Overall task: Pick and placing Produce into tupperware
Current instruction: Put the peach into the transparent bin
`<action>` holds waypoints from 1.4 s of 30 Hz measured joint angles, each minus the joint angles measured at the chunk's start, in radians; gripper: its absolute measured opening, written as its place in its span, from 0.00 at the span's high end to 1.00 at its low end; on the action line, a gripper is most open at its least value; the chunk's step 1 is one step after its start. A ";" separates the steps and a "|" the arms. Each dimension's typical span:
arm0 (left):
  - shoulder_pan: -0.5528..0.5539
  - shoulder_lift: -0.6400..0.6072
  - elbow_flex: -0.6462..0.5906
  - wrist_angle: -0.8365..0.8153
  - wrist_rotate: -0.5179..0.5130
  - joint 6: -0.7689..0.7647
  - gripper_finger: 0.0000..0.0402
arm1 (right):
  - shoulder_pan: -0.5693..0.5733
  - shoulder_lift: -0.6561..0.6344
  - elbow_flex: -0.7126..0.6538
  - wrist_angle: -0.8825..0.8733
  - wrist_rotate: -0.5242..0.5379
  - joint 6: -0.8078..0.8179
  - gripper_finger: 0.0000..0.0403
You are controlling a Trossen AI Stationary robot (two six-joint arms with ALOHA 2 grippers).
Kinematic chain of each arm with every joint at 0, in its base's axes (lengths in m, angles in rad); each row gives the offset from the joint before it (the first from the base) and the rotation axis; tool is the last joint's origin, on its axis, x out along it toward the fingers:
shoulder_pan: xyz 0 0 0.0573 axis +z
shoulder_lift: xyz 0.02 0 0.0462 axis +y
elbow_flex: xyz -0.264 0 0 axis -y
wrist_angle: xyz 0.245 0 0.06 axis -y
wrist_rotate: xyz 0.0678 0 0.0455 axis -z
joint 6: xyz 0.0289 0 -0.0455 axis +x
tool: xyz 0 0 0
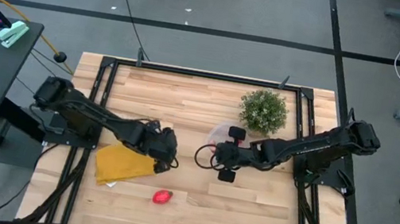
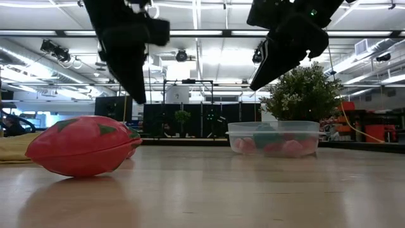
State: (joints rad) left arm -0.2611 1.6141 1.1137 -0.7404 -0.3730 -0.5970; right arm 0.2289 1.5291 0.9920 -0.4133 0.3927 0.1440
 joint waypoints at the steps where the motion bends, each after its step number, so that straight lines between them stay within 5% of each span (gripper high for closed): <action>1: 0.000 0.021 0.000 0.006 0.007 -0.027 0.64 | -0.004 0.000 0.000 0.000 0.000 -0.009 0.84; 10: -0.011 0.165 0.000 0.029 0.215 -0.046 0.64 | -0.045 0.000 0.000 0.001 -0.001 -0.086 0.84; 28: -0.025 0.238 0.000 0.106 0.178 -0.023 0.72 | -0.096 -0.001 0.000 0.013 -0.002 -0.096 0.85; 35: -0.022 0.240 0.000 0.130 0.074 0.033 0.95 | -0.088 -0.033 0.003 0.028 0.000 -0.121 0.85; 42: -0.010 0.240 0.026 0.269 -0.179 0.109 0.95 | -0.020 -0.239 0.007 -0.002 0.005 -0.075 0.85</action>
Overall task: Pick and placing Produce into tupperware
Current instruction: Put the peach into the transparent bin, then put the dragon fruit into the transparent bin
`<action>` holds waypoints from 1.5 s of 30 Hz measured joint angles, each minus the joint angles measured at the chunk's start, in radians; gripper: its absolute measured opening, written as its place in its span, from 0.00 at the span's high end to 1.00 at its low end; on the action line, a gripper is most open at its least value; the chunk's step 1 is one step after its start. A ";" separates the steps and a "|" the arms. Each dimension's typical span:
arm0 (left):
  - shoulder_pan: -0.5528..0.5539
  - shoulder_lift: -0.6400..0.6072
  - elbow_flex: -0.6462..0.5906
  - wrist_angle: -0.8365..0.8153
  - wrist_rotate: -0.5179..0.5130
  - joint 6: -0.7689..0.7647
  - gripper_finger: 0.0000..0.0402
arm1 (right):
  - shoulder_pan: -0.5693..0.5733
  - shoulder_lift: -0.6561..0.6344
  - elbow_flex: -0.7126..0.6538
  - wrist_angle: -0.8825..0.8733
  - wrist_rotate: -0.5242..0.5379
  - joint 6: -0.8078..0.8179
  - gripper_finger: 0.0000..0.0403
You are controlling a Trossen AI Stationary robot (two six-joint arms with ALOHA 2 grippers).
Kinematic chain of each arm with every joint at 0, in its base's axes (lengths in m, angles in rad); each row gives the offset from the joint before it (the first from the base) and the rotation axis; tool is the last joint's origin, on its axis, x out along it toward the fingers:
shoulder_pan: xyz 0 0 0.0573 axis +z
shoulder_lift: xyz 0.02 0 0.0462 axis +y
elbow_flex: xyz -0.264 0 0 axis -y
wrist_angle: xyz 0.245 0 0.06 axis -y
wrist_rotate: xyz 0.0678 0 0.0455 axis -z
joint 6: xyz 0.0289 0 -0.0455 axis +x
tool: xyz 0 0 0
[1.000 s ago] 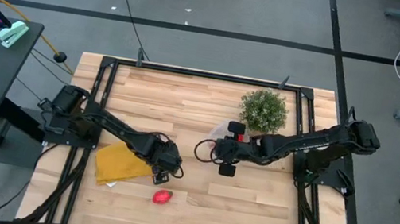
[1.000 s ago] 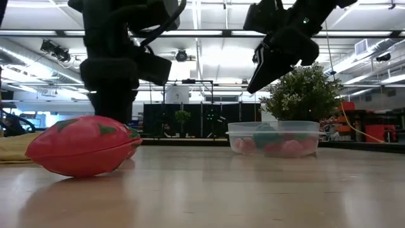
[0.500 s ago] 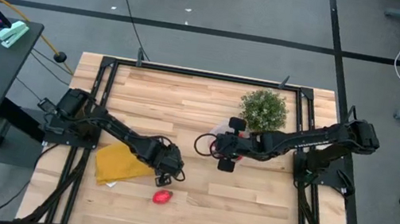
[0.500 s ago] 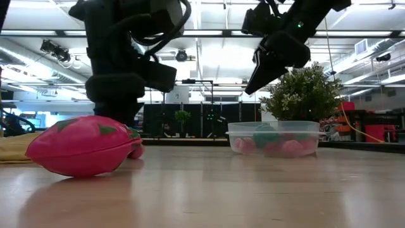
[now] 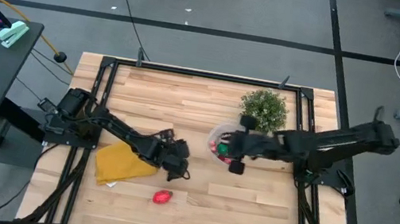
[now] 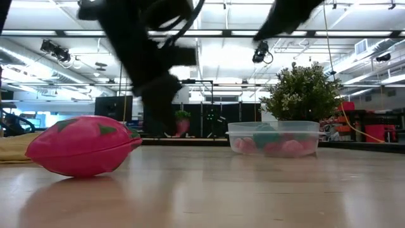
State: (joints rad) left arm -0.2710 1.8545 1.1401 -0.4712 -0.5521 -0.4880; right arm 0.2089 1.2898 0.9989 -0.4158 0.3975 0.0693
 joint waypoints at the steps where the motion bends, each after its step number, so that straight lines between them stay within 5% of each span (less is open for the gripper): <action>1: 0.007 0.000 0.015 0.033 -0.041 0.029 0.95 | 0.014 -0.041 0.001 -0.007 0.001 0.022 0.85; 7: 0.068 -0.001 0.111 0.318 -0.134 0.261 0.95 | 0.110 -0.229 0.002 -0.059 0.041 0.064 0.85; 14: 0.179 0.004 0.135 0.408 0.097 0.245 0.93 | 0.188 -0.299 -0.063 -0.074 0.102 0.075 0.85; 20: 0.254 0.110 0.134 0.497 0.128 0.185 0.95 | 0.182 -0.290 -0.093 -0.072 0.116 0.006 0.85; 24: 0.271 0.175 0.134 0.600 0.248 0.185 0.88 | 0.164 -0.297 -0.093 -0.069 0.145 0.029 0.85; 40: 0.268 0.183 0.134 0.575 0.262 0.247 0.66 | 0.153 -0.288 -0.093 -0.078 0.148 0.036 0.85; 45: 0.259 0.110 0.156 0.451 0.263 0.253 0.61 | 0.153 -0.288 -0.093 -0.081 0.148 0.036 0.85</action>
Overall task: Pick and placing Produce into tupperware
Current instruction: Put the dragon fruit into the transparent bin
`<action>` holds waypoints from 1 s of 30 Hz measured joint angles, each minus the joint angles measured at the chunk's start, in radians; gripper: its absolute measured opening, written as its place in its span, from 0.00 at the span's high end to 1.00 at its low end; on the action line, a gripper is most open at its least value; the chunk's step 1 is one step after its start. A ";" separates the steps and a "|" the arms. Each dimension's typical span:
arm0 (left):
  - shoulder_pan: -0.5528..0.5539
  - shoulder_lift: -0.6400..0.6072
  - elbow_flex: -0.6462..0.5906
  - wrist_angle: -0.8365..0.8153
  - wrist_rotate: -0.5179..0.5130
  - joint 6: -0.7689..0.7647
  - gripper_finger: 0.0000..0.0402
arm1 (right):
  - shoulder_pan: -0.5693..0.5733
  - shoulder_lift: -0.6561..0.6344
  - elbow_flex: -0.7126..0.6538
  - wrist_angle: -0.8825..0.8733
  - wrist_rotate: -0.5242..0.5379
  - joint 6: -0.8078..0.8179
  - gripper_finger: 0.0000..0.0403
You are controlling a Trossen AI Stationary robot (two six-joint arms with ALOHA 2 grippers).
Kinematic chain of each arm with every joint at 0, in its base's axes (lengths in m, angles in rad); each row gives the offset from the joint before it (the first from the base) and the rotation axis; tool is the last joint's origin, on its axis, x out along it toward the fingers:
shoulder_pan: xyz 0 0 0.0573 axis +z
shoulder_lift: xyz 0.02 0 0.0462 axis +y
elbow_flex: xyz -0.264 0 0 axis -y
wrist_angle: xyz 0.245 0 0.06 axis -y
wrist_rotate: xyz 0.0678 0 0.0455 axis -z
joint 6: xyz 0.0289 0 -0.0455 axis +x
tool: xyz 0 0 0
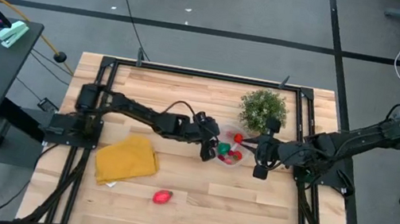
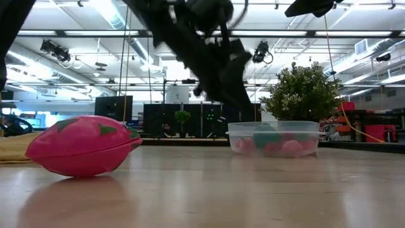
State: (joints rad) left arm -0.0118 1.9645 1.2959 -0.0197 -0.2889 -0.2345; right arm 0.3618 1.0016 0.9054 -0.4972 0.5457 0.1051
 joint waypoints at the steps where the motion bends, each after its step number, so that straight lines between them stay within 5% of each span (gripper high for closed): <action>1: -0.005 -0.026 0.017 -0.053 -0.001 0.005 0.61 | 0.000 0.000 0.000 -0.003 0.000 0.000 0.85; 8: -0.096 -0.153 0.174 -0.593 0.038 0.010 0.62 | 0.000 0.000 0.000 -0.040 0.000 0.034 0.85; 13: -0.205 -0.169 0.288 -0.842 0.236 -0.120 0.59 | 0.000 0.000 0.000 -0.052 0.000 0.050 0.85; 21: -0.406 -0.164 0.266 -0.847 0.259 -0.367 0.53 | 0.000 0.001 0.000 -0.068 0.000 0.087 0.85; 30: -0.433 -0.162 0.095 -0.754 0.219 -0.598 0.46 | 0.000 0.001 0.000 -0.094 0.000 0.148 0.85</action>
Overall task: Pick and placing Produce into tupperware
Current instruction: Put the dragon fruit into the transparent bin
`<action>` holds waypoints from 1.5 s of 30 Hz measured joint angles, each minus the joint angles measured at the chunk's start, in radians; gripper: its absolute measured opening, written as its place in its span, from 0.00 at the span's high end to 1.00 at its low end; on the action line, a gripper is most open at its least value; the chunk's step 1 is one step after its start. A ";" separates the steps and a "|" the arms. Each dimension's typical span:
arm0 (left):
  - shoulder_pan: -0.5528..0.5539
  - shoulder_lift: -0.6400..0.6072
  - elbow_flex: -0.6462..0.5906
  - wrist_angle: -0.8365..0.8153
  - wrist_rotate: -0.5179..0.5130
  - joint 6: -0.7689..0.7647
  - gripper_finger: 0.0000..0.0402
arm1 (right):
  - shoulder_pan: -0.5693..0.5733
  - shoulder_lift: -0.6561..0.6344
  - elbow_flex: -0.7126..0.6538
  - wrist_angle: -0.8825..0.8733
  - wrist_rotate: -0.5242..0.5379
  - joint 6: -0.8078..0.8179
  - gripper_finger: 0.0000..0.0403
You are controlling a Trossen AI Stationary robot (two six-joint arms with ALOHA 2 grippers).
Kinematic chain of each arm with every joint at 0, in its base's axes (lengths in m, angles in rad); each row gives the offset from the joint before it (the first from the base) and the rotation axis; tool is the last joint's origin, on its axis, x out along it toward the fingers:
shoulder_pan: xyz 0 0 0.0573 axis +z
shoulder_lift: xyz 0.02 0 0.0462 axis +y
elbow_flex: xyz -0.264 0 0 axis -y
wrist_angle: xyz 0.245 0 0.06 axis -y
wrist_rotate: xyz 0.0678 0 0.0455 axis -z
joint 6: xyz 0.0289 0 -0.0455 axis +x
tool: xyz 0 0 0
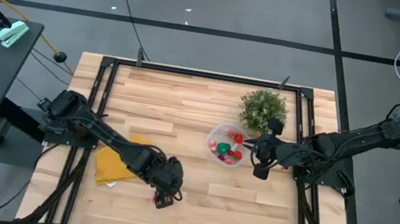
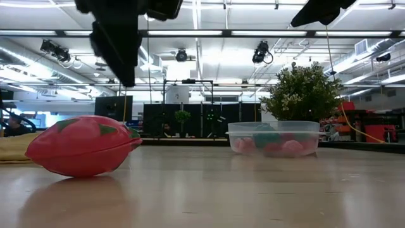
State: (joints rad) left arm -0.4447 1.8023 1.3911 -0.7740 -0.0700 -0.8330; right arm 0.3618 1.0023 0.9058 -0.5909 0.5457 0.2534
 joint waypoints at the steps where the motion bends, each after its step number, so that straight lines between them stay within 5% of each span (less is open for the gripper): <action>1: -0.004 0.000 -0.016 0.027 0.004 -0.012 0.46 | 0.000 0.000 0.000 0.000 0.000 0.000 0.85; 16: -0.036 0.045 -0.157 0.233 0.088 -0.144 0.44 | 0.000 0.000 0.000 -0.003 0.000 -0.018 0.85; 45: -0.001 0.096 -0.154 0.331 0.089 -0.012 0.48 | 0.000 0.000 0.000 -0.023 0.000 -0.021 0.85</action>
State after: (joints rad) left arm -0.4457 1.8980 1.2369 -0.4435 0.0188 -0.8455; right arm 0.3622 1.0023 0.9058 -0.6139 0.5461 0.2321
